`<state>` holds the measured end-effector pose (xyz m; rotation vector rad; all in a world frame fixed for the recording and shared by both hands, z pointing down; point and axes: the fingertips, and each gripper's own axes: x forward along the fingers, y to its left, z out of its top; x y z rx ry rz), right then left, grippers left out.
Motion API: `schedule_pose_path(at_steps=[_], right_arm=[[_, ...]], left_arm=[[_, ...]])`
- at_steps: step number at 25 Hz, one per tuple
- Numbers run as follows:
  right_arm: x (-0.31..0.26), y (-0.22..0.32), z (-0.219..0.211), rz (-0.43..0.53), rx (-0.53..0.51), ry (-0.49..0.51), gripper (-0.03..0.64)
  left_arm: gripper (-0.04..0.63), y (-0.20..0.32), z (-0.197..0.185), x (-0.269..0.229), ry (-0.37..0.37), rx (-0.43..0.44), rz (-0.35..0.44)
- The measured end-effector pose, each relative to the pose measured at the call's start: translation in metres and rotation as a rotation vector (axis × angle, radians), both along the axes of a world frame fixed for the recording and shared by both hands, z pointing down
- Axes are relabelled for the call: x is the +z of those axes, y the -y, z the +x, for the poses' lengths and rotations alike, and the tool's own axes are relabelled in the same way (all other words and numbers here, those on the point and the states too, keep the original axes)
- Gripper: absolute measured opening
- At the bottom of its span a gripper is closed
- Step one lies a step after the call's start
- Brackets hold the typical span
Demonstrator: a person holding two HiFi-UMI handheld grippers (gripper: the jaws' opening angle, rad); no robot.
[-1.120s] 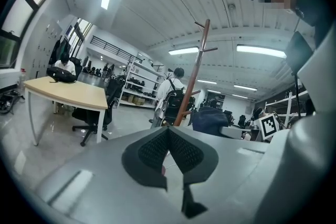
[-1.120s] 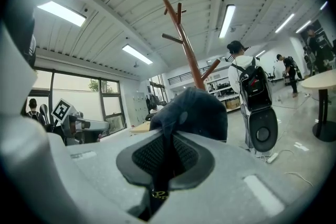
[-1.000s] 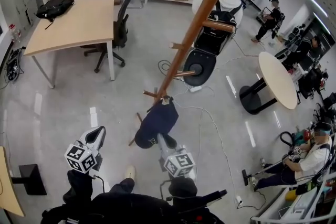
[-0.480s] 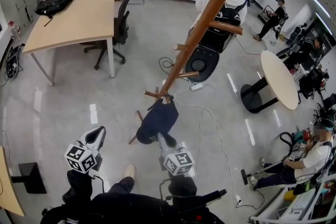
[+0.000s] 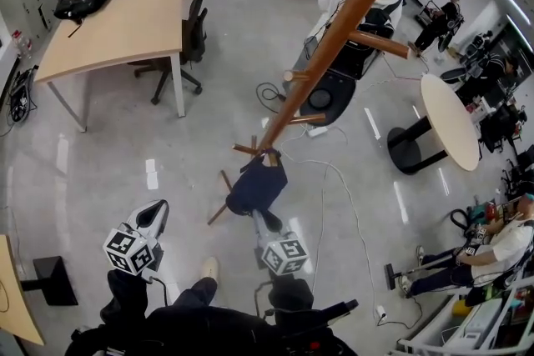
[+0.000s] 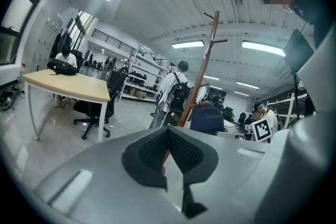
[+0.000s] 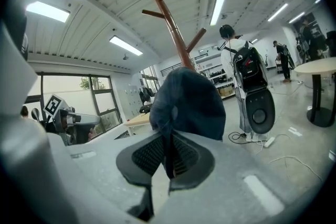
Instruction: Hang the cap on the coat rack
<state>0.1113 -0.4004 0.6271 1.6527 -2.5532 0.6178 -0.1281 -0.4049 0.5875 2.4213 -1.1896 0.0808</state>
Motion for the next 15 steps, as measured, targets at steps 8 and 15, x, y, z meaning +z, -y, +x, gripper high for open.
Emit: schedule_pose_path(at_steps=[8, 15], right_arm=[[0.016, 0.013, 0.002, -0.029, 0.015, 0.004, 0.012], [0.026, 0.025, 0.004, -0.048, 0.031, 0.013, 0.012]], left_arm=[[0.002, 0.010, -0.006, 0.006, 0.001, -0.008, -0.013], [0.002, 0.019, -0.006, 0.009, 0.001, 0.001, -0.018]])
